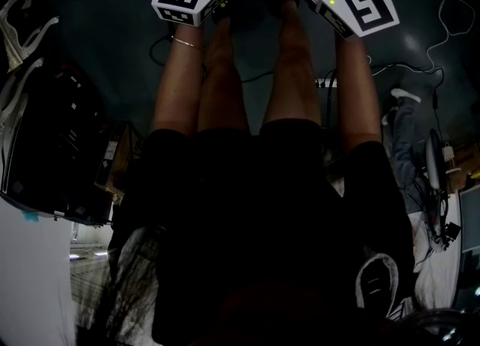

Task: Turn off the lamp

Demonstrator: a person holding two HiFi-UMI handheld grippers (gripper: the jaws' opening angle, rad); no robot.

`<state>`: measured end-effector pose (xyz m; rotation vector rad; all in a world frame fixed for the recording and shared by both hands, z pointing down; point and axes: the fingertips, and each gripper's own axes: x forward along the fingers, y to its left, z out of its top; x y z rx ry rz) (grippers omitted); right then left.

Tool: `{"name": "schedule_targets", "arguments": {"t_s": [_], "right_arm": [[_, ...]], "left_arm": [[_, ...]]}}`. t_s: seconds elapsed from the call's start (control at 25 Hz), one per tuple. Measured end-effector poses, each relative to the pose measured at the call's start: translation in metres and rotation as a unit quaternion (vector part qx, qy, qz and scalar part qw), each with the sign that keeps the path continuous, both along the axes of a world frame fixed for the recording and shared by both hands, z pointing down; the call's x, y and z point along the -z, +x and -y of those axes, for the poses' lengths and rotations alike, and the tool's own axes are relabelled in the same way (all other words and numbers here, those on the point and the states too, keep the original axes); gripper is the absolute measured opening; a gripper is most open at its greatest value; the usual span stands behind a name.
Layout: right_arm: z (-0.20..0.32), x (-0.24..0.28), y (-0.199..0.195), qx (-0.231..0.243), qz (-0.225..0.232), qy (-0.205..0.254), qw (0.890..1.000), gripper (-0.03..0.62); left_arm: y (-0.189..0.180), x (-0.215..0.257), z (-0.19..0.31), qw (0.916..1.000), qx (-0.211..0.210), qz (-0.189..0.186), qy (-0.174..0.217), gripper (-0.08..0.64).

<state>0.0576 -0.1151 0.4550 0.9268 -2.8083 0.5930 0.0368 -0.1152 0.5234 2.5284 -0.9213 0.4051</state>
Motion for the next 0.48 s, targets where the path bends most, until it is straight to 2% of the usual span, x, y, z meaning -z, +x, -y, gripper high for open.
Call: {"name": "schedule_targets", "arguments": {"t_s": [0.08, 0.28, 0.48], "right_arm": [[-0.001, -0.001, 0.000, 0.000, -0.003, 0.001, 1.000, 0.009], [-0.004, -0.007, 0.002, -0.001, -0.008, -0.003, 1.000, 0.008], [-0.005, -0.022, 0.009, -0.022, -0.012, -0.023, 0.999, 0.002]], "left_arm": [[-0.003, -0.004, 0.000, 1.0000, 0.003, 0.003, -0.001, 0.023], [-0.006, -0.012, 0.004, 0.9999, 0.014, 0.009, -0.002, 0.023], [-0.011, -0.023, 0.004, 0.9995, 0.030, 0.007, -0.004, 0.023]]}}
